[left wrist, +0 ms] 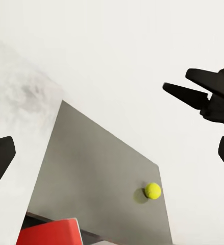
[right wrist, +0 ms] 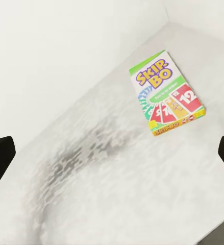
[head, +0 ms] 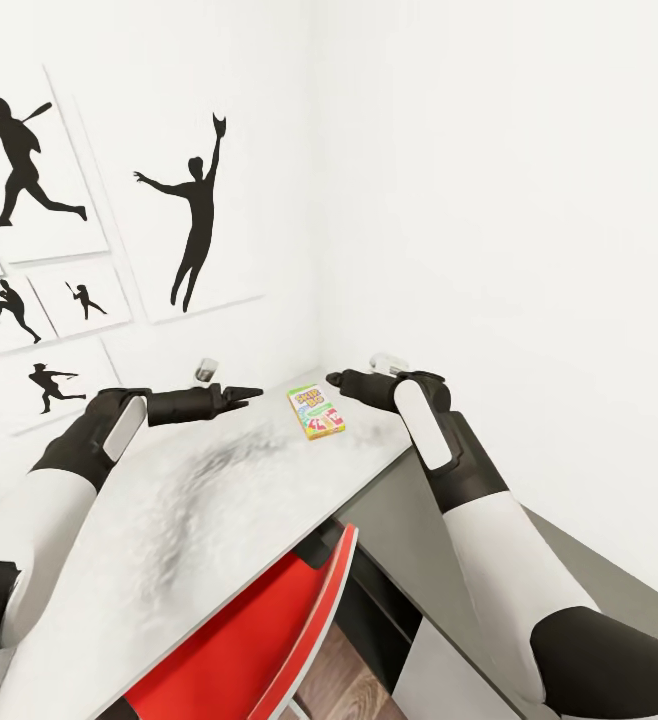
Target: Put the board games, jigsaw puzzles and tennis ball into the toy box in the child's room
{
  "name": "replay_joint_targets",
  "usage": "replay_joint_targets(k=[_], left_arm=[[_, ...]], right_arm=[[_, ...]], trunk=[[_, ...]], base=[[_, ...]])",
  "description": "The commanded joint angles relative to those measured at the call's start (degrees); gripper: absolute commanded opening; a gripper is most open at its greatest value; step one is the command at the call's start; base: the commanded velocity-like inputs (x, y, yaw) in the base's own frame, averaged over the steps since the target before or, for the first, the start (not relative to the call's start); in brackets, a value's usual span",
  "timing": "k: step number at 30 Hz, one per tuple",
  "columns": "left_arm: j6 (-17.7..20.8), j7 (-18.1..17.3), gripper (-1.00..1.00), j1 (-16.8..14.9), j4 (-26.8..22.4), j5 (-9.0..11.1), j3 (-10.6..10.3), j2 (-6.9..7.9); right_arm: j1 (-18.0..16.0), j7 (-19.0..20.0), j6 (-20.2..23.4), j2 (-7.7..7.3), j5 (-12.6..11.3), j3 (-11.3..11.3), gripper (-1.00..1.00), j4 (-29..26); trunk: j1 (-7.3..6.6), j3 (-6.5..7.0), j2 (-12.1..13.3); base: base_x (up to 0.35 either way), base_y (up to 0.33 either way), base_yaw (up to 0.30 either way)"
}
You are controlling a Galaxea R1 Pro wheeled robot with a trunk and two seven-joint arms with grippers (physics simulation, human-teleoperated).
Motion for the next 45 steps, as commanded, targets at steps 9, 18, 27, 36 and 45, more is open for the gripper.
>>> replay_joint_targets(k=[9,18,27,36,45], left_arm=[[0.09,-0.33,1.00,-0.06,0.00,0.36,-0.22,0.34],[0.08,-0.36,1.00,-0.06,0.00,0.36,-0.28,0.39],[0.08,0.02,1.00,-0.06,0.00,0.36,-0.30,0.32],[0.08,-0.07,1.00,-0.06,0.17,0.36,-0.29,0.36],[0.08,-0.06,1.00,-0.01,0.18,0.34,-0.35,0.38]], right_arm=[[-0.06,-0.57,0.44,0.00,-0.68,-0.08,1.00,-0.05],[-0.06,-0.54,0.49,0.00,-0.69,-0.27,1.00,-0.05],[-0.06,-0.54,0.48,0.00,-0.69,-0.32,1.00,-0.05],[-0.06,-0.54,0.48,0.00,-0.69,-0.29,1.00,0.02],[-0.06,-0.52,0.48,0.00,-0.69,-0.25,1.00,0.02]], trunk=[[0.04,0.14,-0.13],[0.04,0.34,-0.13],[0.04,0.35,-0.13],[0.04,0.45,-0.13],[0.04,0.51,-0.13]], base=[[0.000,0.000,0.082],[0.000,0.000,0.090],[0.000,0.000,0.007],[0.000,0.000,0.128],[0.000,0.000,0.121]])
